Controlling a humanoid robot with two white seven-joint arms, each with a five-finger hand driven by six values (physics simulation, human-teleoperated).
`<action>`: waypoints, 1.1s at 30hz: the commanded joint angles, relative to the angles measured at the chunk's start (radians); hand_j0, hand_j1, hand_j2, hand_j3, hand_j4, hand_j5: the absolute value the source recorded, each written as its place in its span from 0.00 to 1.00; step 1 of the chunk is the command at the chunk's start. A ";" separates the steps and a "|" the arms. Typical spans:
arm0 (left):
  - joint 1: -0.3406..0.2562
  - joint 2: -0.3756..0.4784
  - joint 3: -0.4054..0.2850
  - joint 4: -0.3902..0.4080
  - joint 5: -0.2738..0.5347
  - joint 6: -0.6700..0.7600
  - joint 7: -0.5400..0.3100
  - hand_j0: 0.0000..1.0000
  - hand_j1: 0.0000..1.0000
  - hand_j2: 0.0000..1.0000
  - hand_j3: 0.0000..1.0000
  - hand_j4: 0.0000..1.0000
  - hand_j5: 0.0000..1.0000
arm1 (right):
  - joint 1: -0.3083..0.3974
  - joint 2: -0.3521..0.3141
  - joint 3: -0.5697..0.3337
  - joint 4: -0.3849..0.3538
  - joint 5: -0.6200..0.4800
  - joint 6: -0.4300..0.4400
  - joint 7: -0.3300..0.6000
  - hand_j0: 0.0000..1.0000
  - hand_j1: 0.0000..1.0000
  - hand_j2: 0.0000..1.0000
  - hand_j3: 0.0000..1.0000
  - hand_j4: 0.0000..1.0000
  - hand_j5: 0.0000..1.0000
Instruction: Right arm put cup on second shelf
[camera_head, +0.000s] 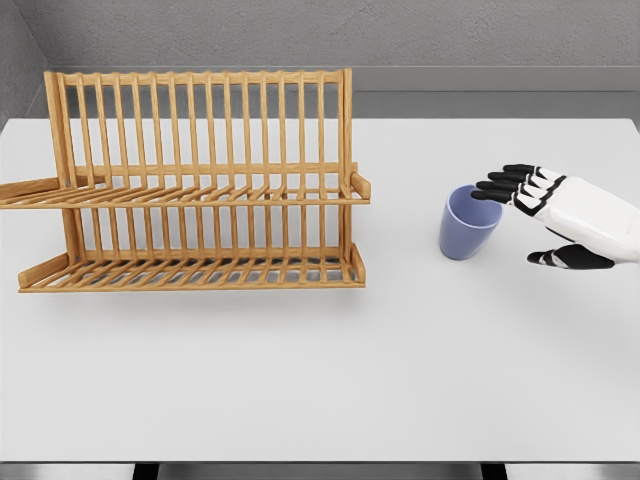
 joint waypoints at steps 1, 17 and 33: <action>0.000 0.000 0.000 -0.001 0.000 0.000 0.001 1.00 1.00 1.00 1.00 1.00 1.00 | 0.000 -0.002 -0.003 -0.002 -0.007 0.000 0.001 1.00 1.00 1.00 1.00 1.00 1.00; 0.000 0.000 0.000 -0.001 0.000 0.000 -0.001 1.00 1.00 1.00 1.00 1.00 1.00 | -0.328 0.017 0.071 0.074 -0.016 0.143 0.549 1.00 1.00 1.00 1.00 1.00 1.00; 0.000 0.000 0.000 -0.001 0.000 0.000 0.001 1.00 1.00 1.00 1.00 1.00 1.00 | -0.615 0.175 0.422 0.268 -0.005 0.147 0.549 1.00 1.00 1.00 1.00 1.00 1.00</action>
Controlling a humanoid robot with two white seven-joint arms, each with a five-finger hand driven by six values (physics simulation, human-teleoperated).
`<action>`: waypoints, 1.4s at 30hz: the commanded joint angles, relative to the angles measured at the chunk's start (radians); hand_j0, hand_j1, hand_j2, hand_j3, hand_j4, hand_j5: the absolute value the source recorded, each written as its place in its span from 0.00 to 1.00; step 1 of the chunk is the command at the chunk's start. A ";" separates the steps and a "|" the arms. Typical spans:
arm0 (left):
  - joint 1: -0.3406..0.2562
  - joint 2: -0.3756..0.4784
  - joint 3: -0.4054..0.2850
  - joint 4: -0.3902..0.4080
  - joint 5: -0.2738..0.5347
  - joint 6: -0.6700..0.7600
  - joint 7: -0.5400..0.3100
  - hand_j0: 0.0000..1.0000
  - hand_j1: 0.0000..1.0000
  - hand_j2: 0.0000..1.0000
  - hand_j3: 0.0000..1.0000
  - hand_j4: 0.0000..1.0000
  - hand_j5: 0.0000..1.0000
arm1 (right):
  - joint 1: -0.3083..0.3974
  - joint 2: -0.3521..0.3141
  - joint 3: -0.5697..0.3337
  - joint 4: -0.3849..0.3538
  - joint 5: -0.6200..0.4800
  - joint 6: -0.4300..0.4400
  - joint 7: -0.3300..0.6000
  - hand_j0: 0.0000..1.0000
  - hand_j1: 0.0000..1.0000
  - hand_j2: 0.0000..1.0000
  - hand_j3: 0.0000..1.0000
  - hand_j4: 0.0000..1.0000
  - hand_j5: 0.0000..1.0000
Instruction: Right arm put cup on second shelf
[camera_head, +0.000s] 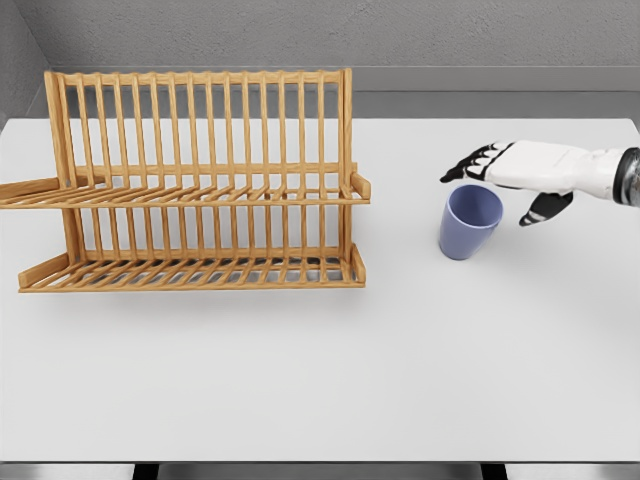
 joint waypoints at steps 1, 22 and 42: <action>0.000 0.000 0.000 -0.001 0.000 0.000 -0.001 1.00 1.00 1.00 1.00 1.00 1.00 | -0.006 0.029 0.027 0.036 -0.002 0.002 0.000 1.00 1.00 1.00 1.00 1.00 1.00; 0.000 0.000 0.000 -0.001 0.000 0.000 0.000 1.00 1.00 1.00 1.00 1.00 1.00 | -0.021 0.054 0.077 0.078 -0.002 0.002 0.000 0.70 0.70 0.70 0.70 0.70 0.70; 0.000 0.000 0.000 0.001 0.000 0.000 0.000 1.00 1.00 1.00 1.00 1.00 1.00 | -0.072 0.040 0.065 0.061 -0.004 -0.004 0.000 0.67 0.67 0.67 0.67 0.67 0.67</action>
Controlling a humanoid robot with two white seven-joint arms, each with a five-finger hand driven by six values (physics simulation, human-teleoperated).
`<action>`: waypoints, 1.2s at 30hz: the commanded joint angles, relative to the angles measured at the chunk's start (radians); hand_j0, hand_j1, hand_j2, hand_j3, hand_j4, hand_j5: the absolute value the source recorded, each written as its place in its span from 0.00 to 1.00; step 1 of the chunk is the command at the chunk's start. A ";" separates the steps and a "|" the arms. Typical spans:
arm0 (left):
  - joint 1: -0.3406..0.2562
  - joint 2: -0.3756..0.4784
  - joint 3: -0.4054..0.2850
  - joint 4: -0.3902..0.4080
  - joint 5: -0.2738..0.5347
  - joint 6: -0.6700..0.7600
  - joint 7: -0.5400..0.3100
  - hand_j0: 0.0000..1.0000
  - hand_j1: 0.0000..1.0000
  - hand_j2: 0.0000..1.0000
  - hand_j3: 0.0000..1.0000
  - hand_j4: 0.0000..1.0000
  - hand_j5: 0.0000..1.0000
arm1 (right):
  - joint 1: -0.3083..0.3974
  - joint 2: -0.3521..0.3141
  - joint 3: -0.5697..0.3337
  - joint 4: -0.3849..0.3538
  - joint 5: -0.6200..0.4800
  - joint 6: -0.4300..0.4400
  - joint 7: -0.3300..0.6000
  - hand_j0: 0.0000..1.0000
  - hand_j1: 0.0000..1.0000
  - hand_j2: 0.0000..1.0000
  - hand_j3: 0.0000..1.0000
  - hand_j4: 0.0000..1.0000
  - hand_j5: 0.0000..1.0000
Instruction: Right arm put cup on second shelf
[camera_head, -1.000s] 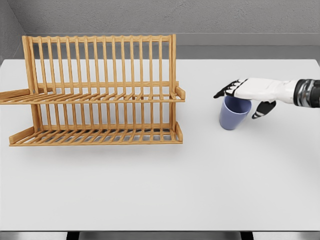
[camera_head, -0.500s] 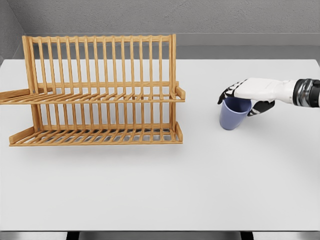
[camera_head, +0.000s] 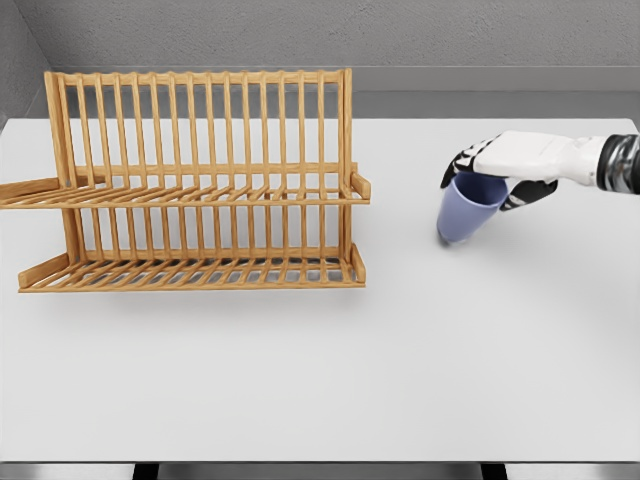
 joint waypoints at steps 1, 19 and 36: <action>0.000 0.000 0.000 -0.001 0.000 -0.001 -0.001 1.00 1.00 1.00 1.00 1.00 1.00 | -0.002 -0.004 -0.002 -0.023 -0.006 0.005 0.000 0.67 0.67 0.67 0.67 0.67 0.67; 0.000 0.000 0.000 -0.001 0.000 -0.001 0.000 1.00 1.00 1.00 1.00 1.00 1.00 | -0.026 -0.053 -0.055 -0.129 -0.014 0.008 0.000 0.65 0.65 0.65 0.65 0.65 0.65; 0.000 0.000 0.000 0.001 0.000 -0.001 0.000 1.00 1.00 1.00 1.00 1.00 1.00 | -0.067 -0.073 -0.165 -0.184 -0.014 0.008 0.000 0.65 0.65 0.65 0.65 0.65 0.65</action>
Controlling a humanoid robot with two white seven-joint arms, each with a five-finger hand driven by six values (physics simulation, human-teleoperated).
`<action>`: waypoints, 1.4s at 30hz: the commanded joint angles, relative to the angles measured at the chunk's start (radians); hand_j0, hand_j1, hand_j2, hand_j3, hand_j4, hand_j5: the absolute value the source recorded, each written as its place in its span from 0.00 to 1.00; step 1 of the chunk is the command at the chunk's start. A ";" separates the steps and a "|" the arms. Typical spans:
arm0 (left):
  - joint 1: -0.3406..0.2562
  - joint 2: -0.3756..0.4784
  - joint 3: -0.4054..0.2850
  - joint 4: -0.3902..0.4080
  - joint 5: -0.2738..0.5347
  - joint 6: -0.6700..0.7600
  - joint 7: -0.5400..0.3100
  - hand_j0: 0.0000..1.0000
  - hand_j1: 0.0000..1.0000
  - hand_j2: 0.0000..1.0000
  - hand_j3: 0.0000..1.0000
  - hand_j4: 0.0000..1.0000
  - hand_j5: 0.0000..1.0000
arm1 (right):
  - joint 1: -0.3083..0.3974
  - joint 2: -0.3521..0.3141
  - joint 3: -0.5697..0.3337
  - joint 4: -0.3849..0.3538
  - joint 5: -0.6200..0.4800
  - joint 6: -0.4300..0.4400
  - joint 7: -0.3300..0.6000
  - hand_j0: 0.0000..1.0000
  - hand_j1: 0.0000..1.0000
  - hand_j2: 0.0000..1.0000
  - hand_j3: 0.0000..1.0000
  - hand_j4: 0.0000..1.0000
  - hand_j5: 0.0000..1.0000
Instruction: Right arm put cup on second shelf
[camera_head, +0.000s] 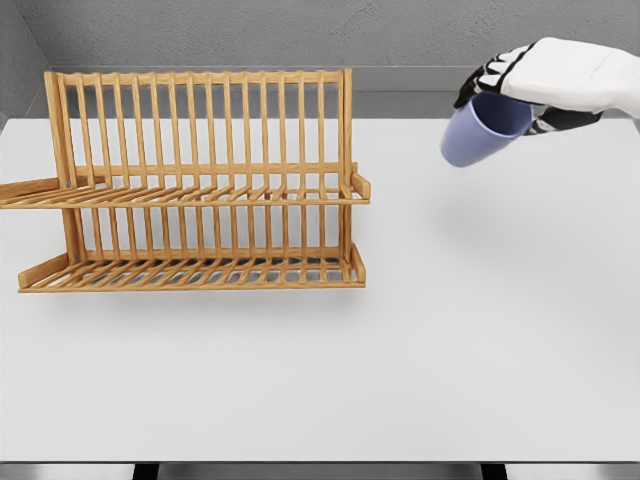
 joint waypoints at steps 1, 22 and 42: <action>0.000 0.000 0.000 0.000 -0.001 0.001 0.000 1.00 1.00 1.00 1.00 1.00 1.00 | 0.000 0.000 -0.015 -0.028 -0.005 0.003 0.000 0.65 0.65 0.65 0.65 0.65 0.65; 0.002 0.000 0.000 0.000 0.000 -0.001 0.000 1.00 1.00 1.00 1.00 1.00 1.00 | -0.052 0.114 0.002 -0.159 -0.005 0.021 0.000 0.65 0.65 0.65 0.65 0.65 0.65; 0.000 0.000 0.000 -0.001 0.000 0.001 -0.001 1.00 1.00 1.00 1.00 1.00 1.00 | -0.048 0.226 0.026 -0.153 0.006 0.057 0.000 0.65 0.65 0.65 0.65 0.65 0.65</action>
